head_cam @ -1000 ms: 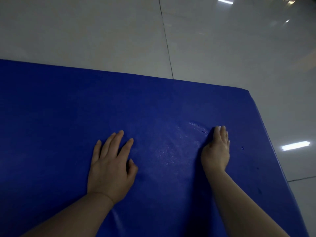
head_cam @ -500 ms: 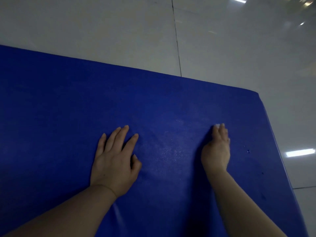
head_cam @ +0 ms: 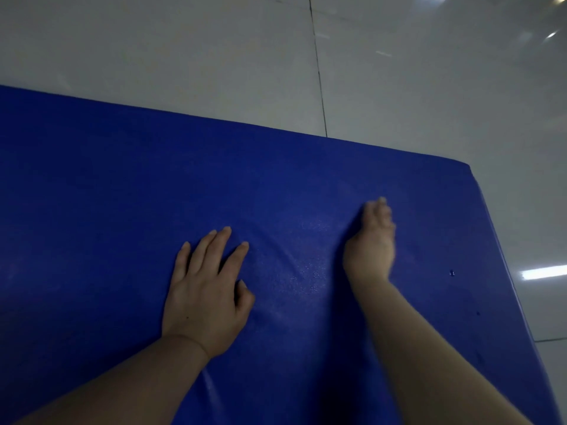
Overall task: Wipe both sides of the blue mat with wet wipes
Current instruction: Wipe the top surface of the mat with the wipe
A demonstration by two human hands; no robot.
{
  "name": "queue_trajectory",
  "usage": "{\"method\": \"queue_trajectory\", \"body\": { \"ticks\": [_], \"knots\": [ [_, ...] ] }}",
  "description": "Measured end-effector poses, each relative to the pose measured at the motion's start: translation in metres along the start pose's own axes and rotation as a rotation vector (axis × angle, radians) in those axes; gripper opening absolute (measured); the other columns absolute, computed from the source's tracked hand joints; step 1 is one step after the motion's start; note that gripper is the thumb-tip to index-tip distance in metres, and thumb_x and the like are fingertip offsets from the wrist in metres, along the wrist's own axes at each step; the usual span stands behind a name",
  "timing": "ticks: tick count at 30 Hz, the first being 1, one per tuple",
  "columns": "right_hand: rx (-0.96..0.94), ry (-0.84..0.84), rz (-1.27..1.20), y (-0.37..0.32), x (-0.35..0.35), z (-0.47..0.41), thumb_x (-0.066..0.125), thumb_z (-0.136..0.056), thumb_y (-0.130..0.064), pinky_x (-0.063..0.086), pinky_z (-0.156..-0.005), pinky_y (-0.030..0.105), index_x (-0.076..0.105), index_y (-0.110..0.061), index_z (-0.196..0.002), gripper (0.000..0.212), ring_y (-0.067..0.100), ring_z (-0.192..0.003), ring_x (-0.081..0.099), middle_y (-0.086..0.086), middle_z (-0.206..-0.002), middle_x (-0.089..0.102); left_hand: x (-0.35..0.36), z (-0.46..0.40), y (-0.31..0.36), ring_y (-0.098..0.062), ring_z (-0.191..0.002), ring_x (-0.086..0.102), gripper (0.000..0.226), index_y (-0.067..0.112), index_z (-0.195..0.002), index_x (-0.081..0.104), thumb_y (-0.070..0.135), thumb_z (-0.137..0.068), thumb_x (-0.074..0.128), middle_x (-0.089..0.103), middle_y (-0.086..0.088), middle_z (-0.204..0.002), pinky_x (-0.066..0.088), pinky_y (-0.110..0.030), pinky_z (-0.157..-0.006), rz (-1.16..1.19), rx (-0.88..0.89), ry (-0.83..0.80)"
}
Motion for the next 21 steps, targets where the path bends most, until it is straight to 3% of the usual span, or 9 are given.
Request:
{"method": "queue_trajectory", "body": {
  "ticks": [2,5,7,10,12,14,18,21],
  "knots": [
    [-0.281,-0.08,-0.02,-0.066,0.02,0.024,0.037,-0.085,0.011,0.009,-0.119,0.037,0.015,-0.003,-0.149,0.069,0.026,-0.145,0.008,0.013,-0.158,0.007,0.0,0.0,-0.001,-0.025,-0.136,0.035,0.058,0.015,-0.133,0.057,0.035,-0.084,0.033,0.043,-0.011,-0.146,0.016,-0.047,-0.114,0.0,-0.002,-0.006],
    [-0.63,-0.175,-0.128,-0.119,0.038,0.059,0.049,-0.077,0.019,0.017,-0.117,0.04,0.034,0.0,-0.143,0.07,0.031,-0.141,0.025,0.016,-0.153,0.027,-0.001,-0.001,-0.001,-0.025,-0.136,0.035,0.058,0.015,-0.133,0.056,0.036,-0.083,0.034,0.043,-0.011,-0.146,0.017,-0.047,-0.114,-0.004,0.003,-0.019],
    [-0.595,-0.144,-0.141,-0.09,0.029,0.044,0.049,-0.07,0.025,0.024,-0.115,0.044,0.039,-0.002,-0.141,0.076,0.03,-0.138,0.032,0.015,-0.149,0.034,-0.002,-0.001,-0.001,-0.025,-0.136,0.035,0.058,0.015,-0.132,0.057,0.035,-0.083,0.034,0.044,-0.011,-0.146,0.017,-0.048,-0.113,0.003,0.001,-0.012],
    [-0.185,-0.077,-0.087,-0.007,0.003,-0.001,0.04,-0.079,0.021,0.016,-0.118,0.038,0.028,-0.011,-0.148,0.076,0.021,-0.145,0.016,0.006,-0.157,0.019,0.0,-0.001,-0.001,-0.025,-0.136,0.035,0.058,0.015,-0.132,0.057,0.035,-0.083,0.035,0.043,-0.011,-0.146,0.016,-0.048,-0.113,0.019,0.004,-0.006],
    [0.033,-0.013,-0.07,0.012,-0.002,-0.014,0.037,-0.083,0.017,0.011,-0.119,0.034,0.023,-0.011,-0.149,0.073,0.021,-0.145,0.011,0.005,-0.158,0.014,0.001,-0.001,-0.001,-0.025,-0.136,0.034,0.058,0.015,-0.133,0.056,0.035,-0.083,0.035,0.043,-0.011,-0.146,0.016,-0.048,-0.113,0.019,0.01,-0.012],
    [-0.066,-0.048,-0.063,-0.035,0.011,-0.007,0.039,-0.086,0.012,0.011,-0.118,0.033,0.019,-0.006,-0.149,0.069,0.024,-0.144,0.012,0.01,-0.157,0.014,0.001,-0.001,-0.002,-0.025,-0.137,0.034,0.058,0.015,-0.133,0.057,0.035,-0.083,0.035,0.043,-0.01,-0.147,0.016,-0.048,-0.113,0.015,0.007,-0.015],
    [-0.6,-0.149,-0.116,-0.12,0.039,0.03,0.047,-0.077,0.021,0.01,-0.116,0.034,0.031,0.001,-0.144,0.072,0.032,-0.142,0.022,0.017,-0.152,0.027,-0.001,-0.001,-0.001,-0.025,-0.136,0.035,0.059,0.015,-0.132,0.057,0.035,-0.082,0.035,0.044,-0.011,-0.146,0.018,-0.049,-0.113,0.006,0.009,-0.009],
    [-0.428,-0.081,-0.001,-0.053,0.017,-0.008,0.042,-0.078,0.021,0.002,-0.116,0.029,0.028,-0.006,-0.147,0.075,0.026,-0.145,0.016,0.011,-0.156,0.021,-0.002,-0.002,-0.002,-0.025,-0.136,0.035,0.058,0.015,-0.132,0.057,0.035,-0.082,0.035,0.043,-0.011,-0.146,0.017,-0.048,-0.113,0.025,0.008,0.005]
  ]
}}
Point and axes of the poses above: each hand's wrist, its own z-axis away from the middle knuckle, its own x-axis out of the palm, y = z × x, the point moved 8 cm from there along -z, towards the middle knuckle
